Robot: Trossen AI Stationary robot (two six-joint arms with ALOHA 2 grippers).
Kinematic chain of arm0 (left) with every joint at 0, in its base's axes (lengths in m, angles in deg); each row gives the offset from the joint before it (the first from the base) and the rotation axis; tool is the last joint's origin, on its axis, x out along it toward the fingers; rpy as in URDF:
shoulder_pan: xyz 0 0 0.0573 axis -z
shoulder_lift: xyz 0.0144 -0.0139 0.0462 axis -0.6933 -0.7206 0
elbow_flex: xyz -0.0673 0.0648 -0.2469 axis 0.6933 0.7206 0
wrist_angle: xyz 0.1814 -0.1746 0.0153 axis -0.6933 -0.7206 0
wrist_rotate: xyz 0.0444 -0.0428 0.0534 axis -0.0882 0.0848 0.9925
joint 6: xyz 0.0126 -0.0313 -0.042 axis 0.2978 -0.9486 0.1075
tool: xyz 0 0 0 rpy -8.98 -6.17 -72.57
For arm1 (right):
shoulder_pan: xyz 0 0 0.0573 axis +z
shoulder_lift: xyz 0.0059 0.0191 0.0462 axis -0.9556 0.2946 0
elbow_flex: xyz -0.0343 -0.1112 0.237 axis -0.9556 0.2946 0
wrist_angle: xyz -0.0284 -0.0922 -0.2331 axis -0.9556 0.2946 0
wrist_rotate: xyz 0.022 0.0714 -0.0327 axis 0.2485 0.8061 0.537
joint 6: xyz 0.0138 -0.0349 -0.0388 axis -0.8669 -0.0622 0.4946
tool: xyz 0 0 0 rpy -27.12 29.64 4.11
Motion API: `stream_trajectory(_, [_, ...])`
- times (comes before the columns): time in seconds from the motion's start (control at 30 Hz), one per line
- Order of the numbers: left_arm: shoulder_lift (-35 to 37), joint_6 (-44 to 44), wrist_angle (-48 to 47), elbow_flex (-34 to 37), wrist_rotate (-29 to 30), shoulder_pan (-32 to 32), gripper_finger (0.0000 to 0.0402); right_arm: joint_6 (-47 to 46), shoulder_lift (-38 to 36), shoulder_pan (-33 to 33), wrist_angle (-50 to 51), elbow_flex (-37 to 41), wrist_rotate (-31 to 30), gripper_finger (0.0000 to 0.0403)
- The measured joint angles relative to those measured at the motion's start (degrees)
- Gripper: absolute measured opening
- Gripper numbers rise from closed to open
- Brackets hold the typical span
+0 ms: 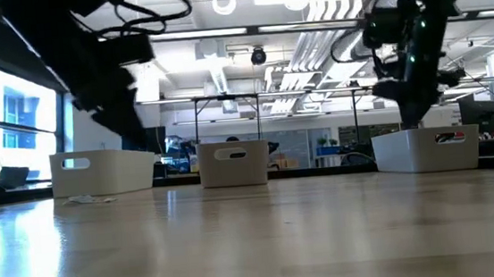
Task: Pick & Place First Aid Supplies
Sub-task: Put the orange pad into the right gray bin
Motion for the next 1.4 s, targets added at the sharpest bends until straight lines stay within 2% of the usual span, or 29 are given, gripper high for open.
stream_trajectory(0.1, [2.4,-3.6,-7.5,0.0,-4.3,0.0,0.0192,-0.4,0.0,3.2,3.1,-4.7,0.6,0.0116])
stream_trajectory(0.17, [3.0,-5.9,-12.6,0.0,-6.6,0.0,0.0192,-1.2,-0.1,6.6,3.7,-7.2,-1.2,0.0118])
stream_trajectory(0.3, [3.1,-10.9,-20.7,0.2,-6.1,-0.1,0.0192,-2.9,-0.1,15.2,1.0,-10.4,-4.9,0.0115])
stream_trajectory(0.5, [2.9,-18.2,-20.8,3.1,-6.5,-1.0,0.0192,-4.5,0.0,27.8,-10.5,-10.0,-4.0,0.0104])
stream_trajectory(0.67, [2.5,-22.3,-20.1,6.5,-5.8,-2.7,0.0192,-5.4,0.1,34.7,-16.0,-9.5,-4.2,0.0098])
stream_trajectory(0.9, [2.5,-21.9,-15.8,8.7,-4.1,-2.8,0.0192,-6.0,0.2,38.4,-16.9,-9.5,-6.1,0.0096])
stream_trajectory(1.17, [2.2,-21.9,-14.5,11.3,-7.1,-2.8,0.0192,-6.0,0.2,38.5,-16.9,-9.5,-6.7,0.0096])
stream_trajectory(1.4, [1.5,-18.9,-7.3,12.5,-7.6,-2.8,0.0192,-6.0,0.2,38.5,-16.9,-9.5,-6.7,0.0096])
